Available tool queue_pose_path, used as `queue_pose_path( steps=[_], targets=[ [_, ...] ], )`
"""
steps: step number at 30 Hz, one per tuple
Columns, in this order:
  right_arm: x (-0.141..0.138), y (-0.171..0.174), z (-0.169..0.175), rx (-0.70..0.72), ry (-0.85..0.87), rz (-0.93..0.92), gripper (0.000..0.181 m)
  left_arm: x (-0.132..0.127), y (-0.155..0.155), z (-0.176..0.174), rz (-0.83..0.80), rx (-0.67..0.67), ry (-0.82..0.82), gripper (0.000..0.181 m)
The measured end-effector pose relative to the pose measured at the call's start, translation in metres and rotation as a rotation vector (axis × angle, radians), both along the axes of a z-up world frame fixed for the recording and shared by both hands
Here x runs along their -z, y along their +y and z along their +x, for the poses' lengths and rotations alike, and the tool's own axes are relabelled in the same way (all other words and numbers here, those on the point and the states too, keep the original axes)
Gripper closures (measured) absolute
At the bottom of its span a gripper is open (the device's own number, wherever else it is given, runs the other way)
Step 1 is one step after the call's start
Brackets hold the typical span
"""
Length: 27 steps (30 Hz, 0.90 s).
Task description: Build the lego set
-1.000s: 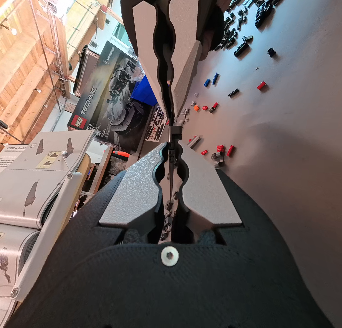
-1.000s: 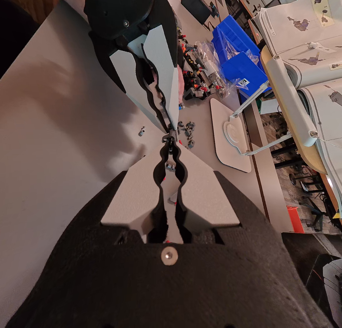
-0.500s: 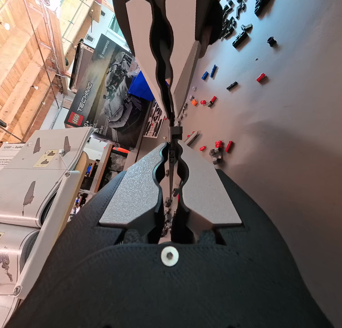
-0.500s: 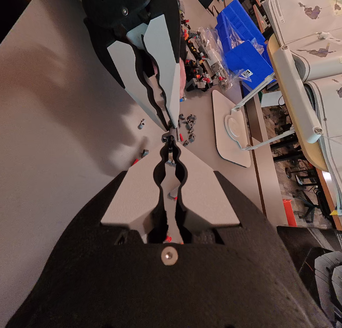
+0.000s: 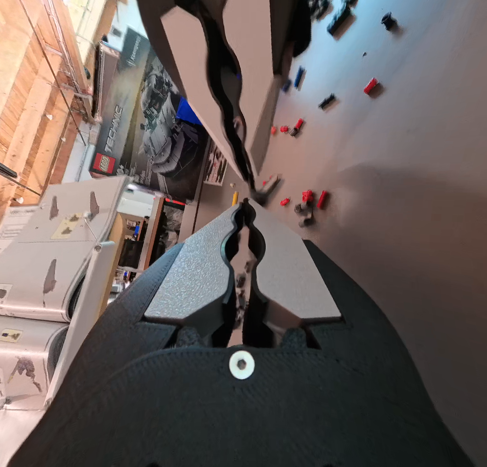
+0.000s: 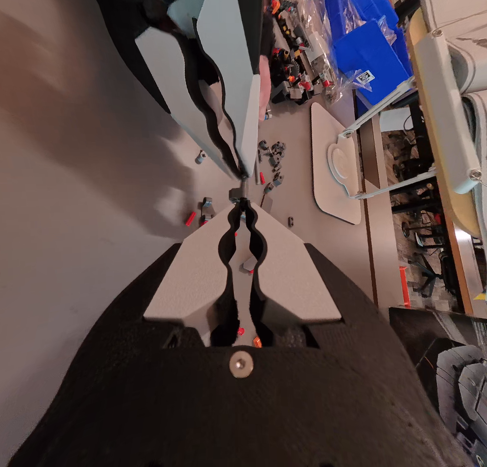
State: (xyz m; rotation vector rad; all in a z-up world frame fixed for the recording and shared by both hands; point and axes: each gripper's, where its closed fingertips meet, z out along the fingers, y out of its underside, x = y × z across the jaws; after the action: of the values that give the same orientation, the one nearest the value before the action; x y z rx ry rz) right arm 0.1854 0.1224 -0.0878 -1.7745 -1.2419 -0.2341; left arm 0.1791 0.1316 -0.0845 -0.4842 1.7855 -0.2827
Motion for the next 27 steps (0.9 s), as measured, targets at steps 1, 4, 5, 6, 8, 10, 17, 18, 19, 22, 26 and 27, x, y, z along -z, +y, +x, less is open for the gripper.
queue_pose_path(
  steps=[1, 4, 5, 6, 8, 10, 17, 18, 19, 22, 26, 27],
  targets=[
    [0.004, 0.000, -0.003, -0.010, -0.001, -0.012, 0.181, -0.002, -0.003, 0.000, 0.005, 0.004, -0.007, 0.181],
    [0.013, 0.003, -0.008, -0.014, -0.016, -0.033, 0.181, 0.009, -0.008, 0.002, 0.041, 0.005, 0.047, 0.181],
    [0.015, 0.004, -0.006, -0.007, -0.025, -0.040, 0.181, 0.015, -0.008, 0.002, 0.028, 0.006, 0.070, 0.181],
    [0.017, 0.004, -0.004, -0.002, -0.021, -0.046, 0.181, 0.021, -0.003, 0.002, 0.021, -0.003, 0.100, 0.181],
    [0.017, 0.005, 0.001, 0.010, -0.009, -0.052, 0.181, 0.026, 0.005, 0.002, -0.039, -0.009, 0.123, 0.181],
    [0.017, 0.005, 0.003, 0.015, -0.003, -0.052, 0.181, 0.024, 0.014, 0.002, -0.122, -0.005, 0.127, 0.181],
    [0.020, 0.003, -0.004, -0.014, 0.018, -0.072, 0.180, 0.011, 0.032, -0.003, -0.253, 0.013, 0.156, 0.181],
    [0.022, 0.003, -0.004, -0.015, 0.016, -0.076, 0.180, 0.008, 0.035, -0.003, -0.259, 0.010, 0.158, 0.181],
    [0.022, 0.003, -0.003, -0.015, 0.016, -0.078, 0.180, 0.005, 0.038, -0.004, -0.263, 0.008, 0.150, 0.181],
    [0.022, 0.003, -0.002, -0.012, 0.023, -0.078, 0.180, -0.009, 0.045, -0.007, -0.258, 0.011, 0.115, 0.181],
    [0.022, 0.004, -0.002, -0.014, 0.031, -0.076, 0.180, -0.039, 0.060, -0.013, -0.285, -0.006, 0.026, 0.181],
    [0.022, 0.004, -0.002, -0.014, 0.031, -0.077, 0.180, -0.044, 0.062, -0.015, -0.296, -0.006, 0.012, 0.181]
  ],
)
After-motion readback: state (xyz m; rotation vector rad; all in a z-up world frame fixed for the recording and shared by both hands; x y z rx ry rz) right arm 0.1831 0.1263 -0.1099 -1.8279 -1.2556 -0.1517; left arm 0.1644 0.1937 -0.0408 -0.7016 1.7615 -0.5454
